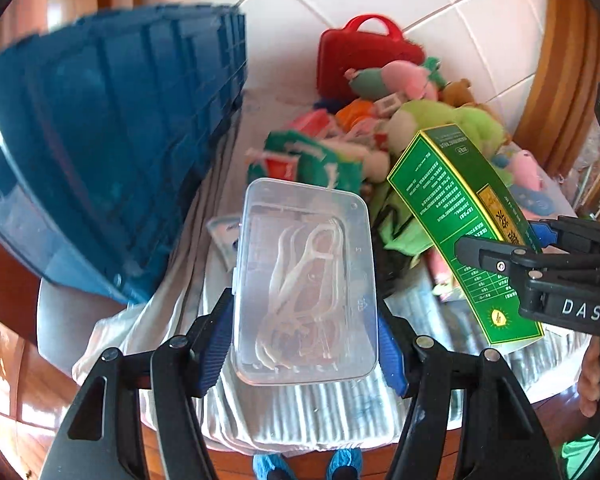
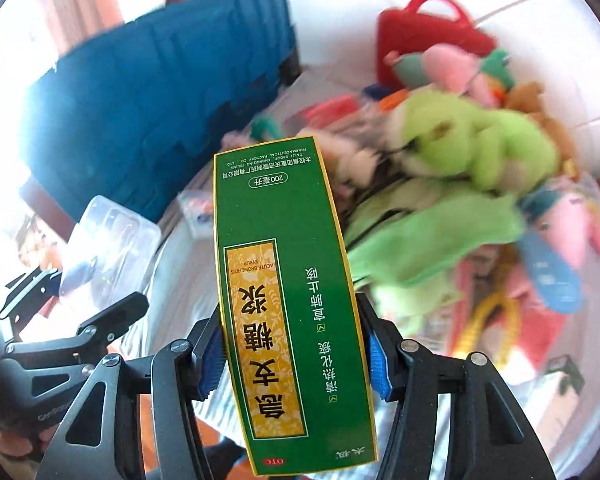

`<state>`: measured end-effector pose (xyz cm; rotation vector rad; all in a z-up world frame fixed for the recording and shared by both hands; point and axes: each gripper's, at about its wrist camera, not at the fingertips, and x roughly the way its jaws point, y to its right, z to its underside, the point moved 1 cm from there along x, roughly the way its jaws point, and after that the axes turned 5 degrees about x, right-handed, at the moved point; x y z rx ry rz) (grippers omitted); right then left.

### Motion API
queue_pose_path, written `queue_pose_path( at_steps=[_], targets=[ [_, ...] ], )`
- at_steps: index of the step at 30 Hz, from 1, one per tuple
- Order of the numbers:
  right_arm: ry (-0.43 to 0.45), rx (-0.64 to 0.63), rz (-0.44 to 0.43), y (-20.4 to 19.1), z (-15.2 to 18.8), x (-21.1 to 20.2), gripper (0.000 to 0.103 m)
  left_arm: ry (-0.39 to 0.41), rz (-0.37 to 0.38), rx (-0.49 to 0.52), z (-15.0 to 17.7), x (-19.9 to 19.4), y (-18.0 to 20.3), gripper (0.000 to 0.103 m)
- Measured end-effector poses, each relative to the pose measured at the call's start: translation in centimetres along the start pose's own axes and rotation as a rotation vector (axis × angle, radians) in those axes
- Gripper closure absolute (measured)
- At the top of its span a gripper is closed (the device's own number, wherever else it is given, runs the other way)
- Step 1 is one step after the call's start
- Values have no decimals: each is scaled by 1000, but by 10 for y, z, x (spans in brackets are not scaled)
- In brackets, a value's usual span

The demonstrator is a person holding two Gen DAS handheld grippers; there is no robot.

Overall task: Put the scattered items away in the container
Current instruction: 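Carry the floss box and green box over the blue crate with both tools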

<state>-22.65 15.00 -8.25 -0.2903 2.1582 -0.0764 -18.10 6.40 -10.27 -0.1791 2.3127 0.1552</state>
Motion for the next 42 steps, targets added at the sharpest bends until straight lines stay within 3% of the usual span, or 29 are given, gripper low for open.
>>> queue_pose_path(
  at_steps=[8,18,23,28,32,42],
  targets=[
    [156,71,107,-7,-5,-73,46,148,91,107,-33,-66,6,40],
    [291,157,204,-101,-14,-119,47,282,187,267,-48,-130,-59,40],
    [345,154,232,-145,-37,-134,47,349,196,285,-75,-151,-80,40],
    [420,82,242,-174,-74,-151,46,443,135,254,-103,-167,-100,40],
    [464,15,208,-194,-107,-153,46,467,87,214,-124,-172,-126,40],
    [423,-114,129,-280,-207,-99,46,411,-85,119,-172,-145,-238,40]
  ],
)
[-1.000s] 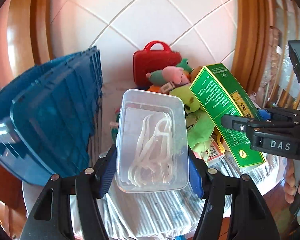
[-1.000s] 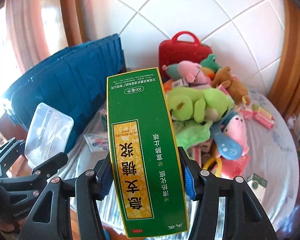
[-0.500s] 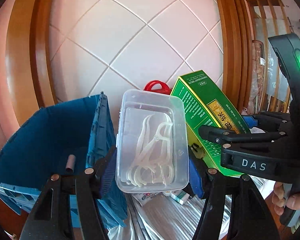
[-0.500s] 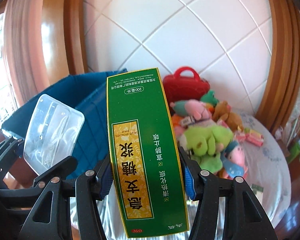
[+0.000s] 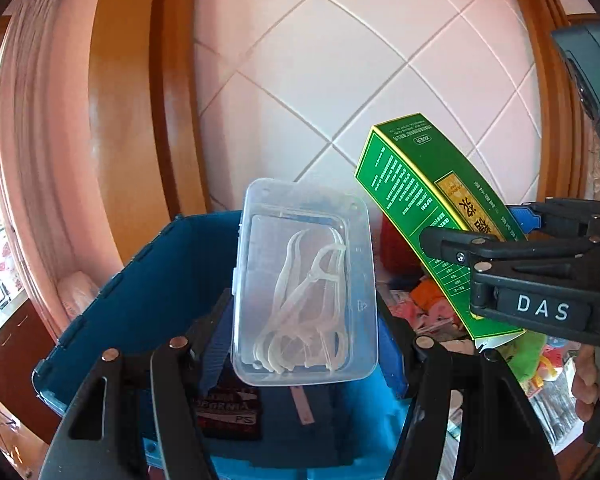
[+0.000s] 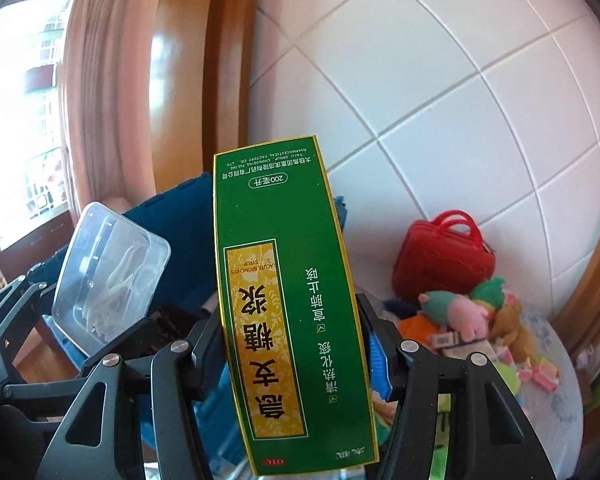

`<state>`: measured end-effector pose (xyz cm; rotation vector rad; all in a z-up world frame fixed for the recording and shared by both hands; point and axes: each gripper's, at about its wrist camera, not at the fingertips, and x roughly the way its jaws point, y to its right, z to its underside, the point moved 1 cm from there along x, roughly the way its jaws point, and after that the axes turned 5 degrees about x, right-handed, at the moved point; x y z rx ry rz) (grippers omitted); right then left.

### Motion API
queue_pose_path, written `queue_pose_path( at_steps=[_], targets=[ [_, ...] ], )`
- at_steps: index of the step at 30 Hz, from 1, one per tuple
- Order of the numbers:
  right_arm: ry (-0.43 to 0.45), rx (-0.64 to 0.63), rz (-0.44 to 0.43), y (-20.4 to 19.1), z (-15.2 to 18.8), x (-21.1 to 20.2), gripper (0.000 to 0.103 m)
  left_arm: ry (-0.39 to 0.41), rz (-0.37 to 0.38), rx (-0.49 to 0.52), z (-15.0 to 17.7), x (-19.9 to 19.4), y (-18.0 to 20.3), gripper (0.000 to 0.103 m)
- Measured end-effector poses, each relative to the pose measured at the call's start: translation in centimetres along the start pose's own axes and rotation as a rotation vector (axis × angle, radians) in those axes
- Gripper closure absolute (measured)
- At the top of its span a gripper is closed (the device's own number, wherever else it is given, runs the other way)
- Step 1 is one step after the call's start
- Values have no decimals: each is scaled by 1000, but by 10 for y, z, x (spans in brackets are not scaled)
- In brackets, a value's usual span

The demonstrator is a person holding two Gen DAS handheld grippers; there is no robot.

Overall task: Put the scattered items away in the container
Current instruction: 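Carry the floss box and green box over the blue crate with both tools, then open the left tool to drop the floss box while the right tool releases the green box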

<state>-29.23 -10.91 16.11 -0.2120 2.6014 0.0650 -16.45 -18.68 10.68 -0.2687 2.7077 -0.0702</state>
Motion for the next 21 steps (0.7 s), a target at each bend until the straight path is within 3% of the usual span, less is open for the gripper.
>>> queue_pose_path(
  at_steps=[7,12,16,21],
  targets=[
    [-81,54,-33,-63,-55,83,46,-137,-38,-19,-20,70,-106,40],
    [-151,72,32,-96,-84,148,46,-282,-19,-4,-37,135,-164,40],
    [-237,79,86,-116,-85,202,46,-430,37,-35,-32,195,-195,40],
    [-389,113,119,-125,-54,260,46,-637,123,-62,1,263,-201,40]
  ],
)
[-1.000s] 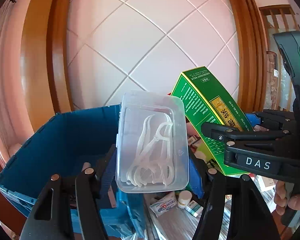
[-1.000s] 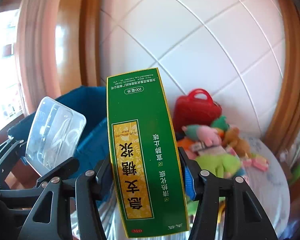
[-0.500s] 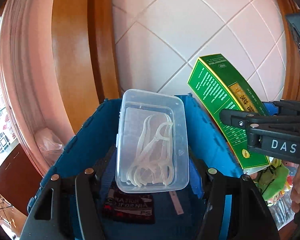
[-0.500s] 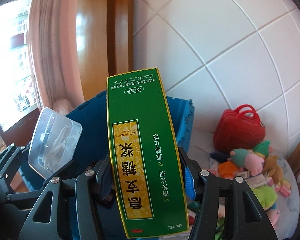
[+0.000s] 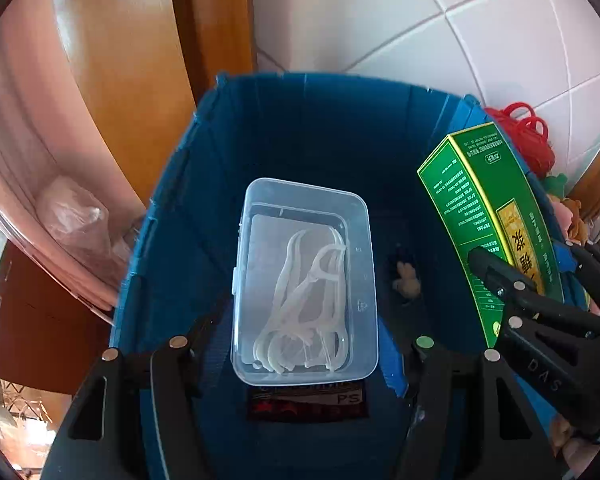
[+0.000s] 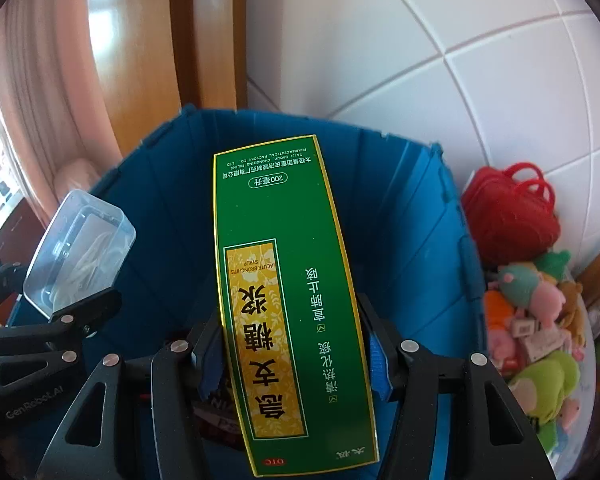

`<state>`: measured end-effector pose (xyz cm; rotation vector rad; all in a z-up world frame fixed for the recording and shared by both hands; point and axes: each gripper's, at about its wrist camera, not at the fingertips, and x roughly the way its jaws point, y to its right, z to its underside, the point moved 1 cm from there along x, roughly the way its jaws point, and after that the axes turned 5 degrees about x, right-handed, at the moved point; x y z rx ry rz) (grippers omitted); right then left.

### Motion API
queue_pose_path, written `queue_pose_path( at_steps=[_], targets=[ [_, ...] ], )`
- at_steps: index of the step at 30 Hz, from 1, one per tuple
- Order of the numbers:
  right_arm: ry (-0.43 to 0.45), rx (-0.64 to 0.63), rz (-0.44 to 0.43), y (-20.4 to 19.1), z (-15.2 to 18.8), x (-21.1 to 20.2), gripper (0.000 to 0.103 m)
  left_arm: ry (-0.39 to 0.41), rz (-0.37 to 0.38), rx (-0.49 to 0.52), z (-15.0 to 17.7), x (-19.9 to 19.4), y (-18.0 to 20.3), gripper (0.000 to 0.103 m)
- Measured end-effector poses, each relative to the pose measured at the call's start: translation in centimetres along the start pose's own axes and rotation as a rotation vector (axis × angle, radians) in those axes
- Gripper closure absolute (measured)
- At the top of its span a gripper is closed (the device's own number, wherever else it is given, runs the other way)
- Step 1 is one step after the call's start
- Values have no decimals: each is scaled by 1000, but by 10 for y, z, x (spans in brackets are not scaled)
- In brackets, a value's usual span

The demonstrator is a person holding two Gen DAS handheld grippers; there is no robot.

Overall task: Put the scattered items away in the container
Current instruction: 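Open the left tool to drop the floss box while the right tool releases the green box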

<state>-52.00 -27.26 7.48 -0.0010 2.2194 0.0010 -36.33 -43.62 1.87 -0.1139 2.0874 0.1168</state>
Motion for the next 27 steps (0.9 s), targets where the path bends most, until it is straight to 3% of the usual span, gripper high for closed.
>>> queue_pose_path(
  at_steps=[7,10,18,21,24,27],
  targets=[
    [-283,-44,84,-5,49,103,46,-284,4,118,22,101,24,41],
    [-394,-62,76,-5,71,130,46,-401,16,141,40,139,29,41],
    [-557,-34,132,17,105,165,46,-592,-11,171,80,189,37,40],
    [-589,-52,148,21,110,173,46,-603,-35,193,84,194,40,39],
    [-598,-53,147,24,105,176,45,-576,-63,194,81,192,38,25],
    [-602,-61,156,25,108,175,42,-572,-87,189,81,192,35,24]
  ],
)
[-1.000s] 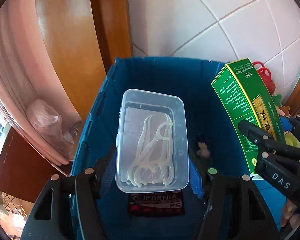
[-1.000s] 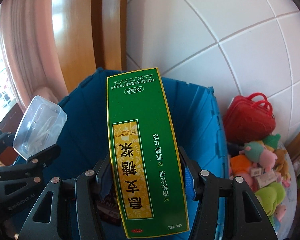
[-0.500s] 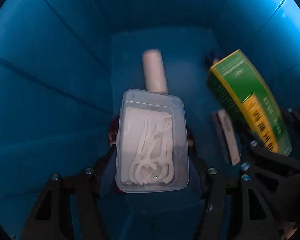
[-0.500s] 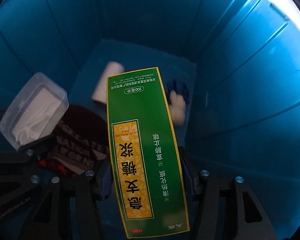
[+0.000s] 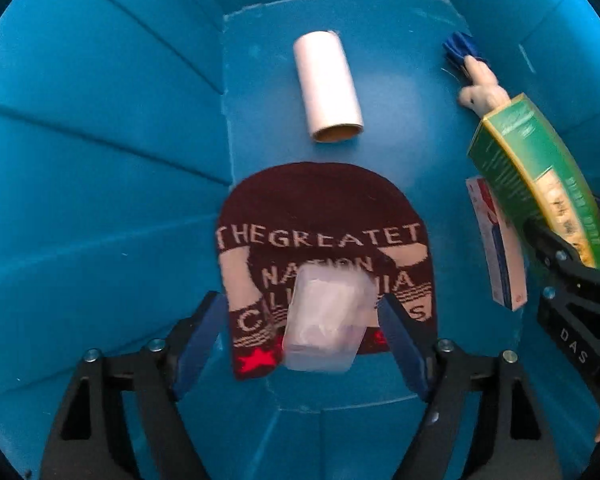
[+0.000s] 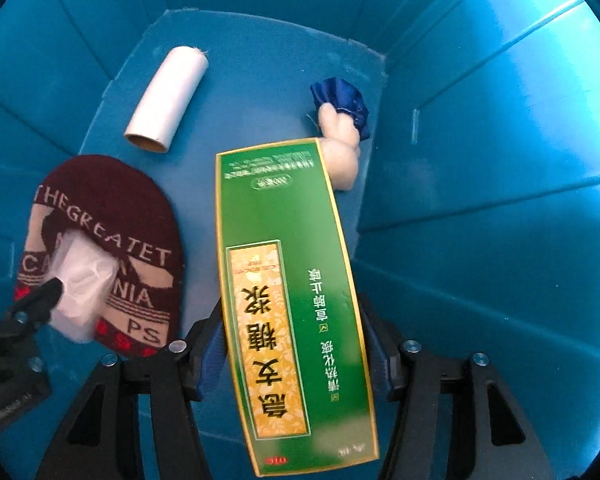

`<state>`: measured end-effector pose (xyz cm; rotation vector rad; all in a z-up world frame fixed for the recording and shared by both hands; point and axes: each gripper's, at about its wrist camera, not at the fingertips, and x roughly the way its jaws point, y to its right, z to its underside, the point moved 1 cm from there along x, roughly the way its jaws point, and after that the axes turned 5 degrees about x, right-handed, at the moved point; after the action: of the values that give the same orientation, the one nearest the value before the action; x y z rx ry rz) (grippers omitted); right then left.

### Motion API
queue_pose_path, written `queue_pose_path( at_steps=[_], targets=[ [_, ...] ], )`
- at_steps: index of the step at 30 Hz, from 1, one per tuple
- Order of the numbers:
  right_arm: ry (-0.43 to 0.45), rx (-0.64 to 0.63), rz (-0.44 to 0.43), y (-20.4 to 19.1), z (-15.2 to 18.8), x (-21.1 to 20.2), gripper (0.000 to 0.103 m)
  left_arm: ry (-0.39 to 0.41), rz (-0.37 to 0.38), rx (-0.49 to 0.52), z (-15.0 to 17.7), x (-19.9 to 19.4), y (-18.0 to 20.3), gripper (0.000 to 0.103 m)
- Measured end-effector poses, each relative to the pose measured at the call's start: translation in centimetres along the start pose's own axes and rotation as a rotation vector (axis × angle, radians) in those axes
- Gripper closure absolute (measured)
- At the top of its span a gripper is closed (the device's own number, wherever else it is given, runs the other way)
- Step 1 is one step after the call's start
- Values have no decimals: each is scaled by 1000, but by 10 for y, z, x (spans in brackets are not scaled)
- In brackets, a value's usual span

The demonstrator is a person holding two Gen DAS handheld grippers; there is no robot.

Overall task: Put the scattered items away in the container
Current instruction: 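Open the left tool to drop the floss box while the right tool releases the green box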

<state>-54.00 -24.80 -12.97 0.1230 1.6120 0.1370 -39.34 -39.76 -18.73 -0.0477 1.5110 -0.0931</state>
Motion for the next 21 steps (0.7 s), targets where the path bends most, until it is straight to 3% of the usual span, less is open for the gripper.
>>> queue_pose_path(
  at_steps=[2,4,14,21],
  targets=[
    [2,-1,-4,0,1,-1,34,1,-12,0,2,1,-1,24],
    [6,-6,-3,-1,3,-3,18,5,-23,2,-5,1,-6,24],
    [-16,-43,19,-8,-1,4,16,51,-47,6,-7,-13,-11,24],
    [73,-21,2,-9,-1,-30,16,187,-40,-28,-6,-59,-23,24]
  ],
)
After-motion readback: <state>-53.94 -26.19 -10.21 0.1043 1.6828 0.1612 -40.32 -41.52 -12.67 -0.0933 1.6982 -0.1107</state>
